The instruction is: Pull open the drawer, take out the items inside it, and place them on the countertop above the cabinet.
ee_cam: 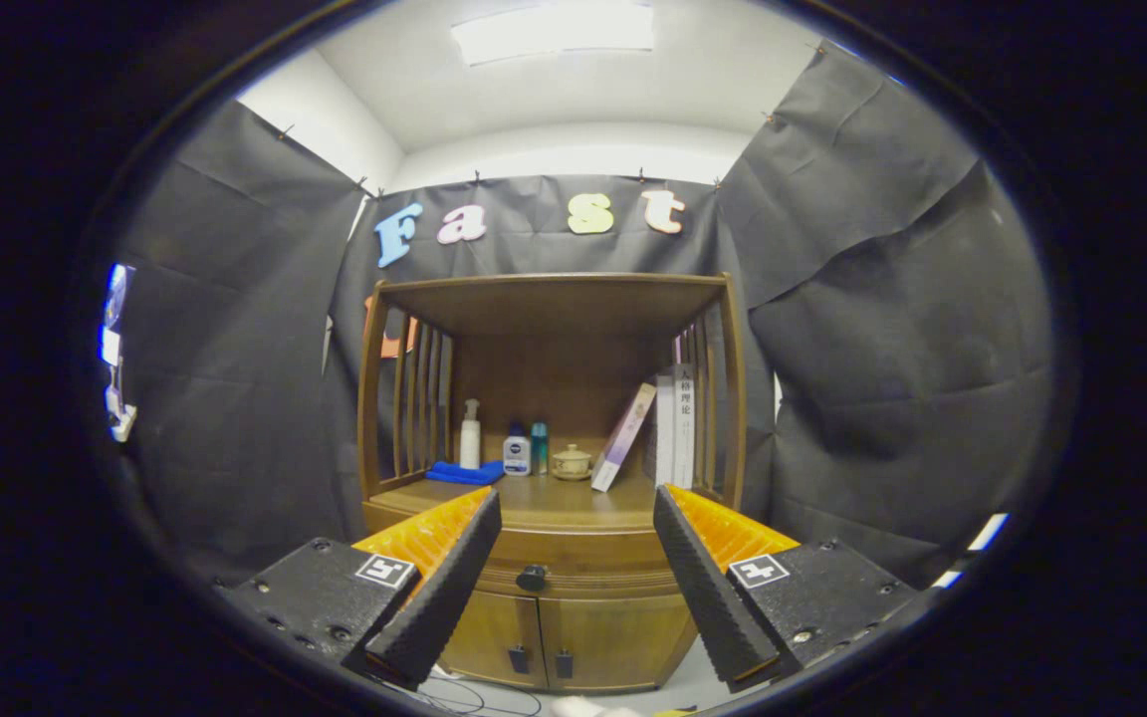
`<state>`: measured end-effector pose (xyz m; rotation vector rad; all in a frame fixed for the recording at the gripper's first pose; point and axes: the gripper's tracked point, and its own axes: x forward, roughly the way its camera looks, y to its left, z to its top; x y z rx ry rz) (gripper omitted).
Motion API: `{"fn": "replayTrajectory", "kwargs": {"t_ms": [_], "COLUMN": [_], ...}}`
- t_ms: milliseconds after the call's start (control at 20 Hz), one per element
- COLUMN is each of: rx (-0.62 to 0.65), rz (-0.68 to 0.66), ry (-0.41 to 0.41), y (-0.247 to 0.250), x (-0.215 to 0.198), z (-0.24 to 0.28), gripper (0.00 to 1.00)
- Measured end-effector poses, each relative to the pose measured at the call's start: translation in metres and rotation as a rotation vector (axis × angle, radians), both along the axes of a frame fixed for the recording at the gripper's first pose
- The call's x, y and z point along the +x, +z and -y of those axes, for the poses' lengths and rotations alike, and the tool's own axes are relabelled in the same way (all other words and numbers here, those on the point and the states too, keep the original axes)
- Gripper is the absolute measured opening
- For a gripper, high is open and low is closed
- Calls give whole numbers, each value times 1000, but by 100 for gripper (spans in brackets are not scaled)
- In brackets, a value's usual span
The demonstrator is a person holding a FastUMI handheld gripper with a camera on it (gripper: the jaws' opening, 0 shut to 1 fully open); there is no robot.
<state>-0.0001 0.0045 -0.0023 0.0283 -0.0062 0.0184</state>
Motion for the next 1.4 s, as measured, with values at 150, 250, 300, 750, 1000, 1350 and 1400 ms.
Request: {"fn": "replayTrajectory", "kwargs": {"t_ms": [150, 250, 300, 750, 1000, 1350, 1400], "rx": [4, -10, -19, -42, -71, -35, -49], "rz": [-11, -23, -33, -181, -245, -326, -330], "ry": [18, 14, 9, -4, 13, -7, -16], "y": [-17, -30, -37, -136, -183, -221, -225], "x": [12, 24, 31, 102, 148, 189, 197], "z": [-9, -11, -10, -25, -45, -51, -51], "gripper": [99, 100, 100, 100, 100, 94, 92]}}
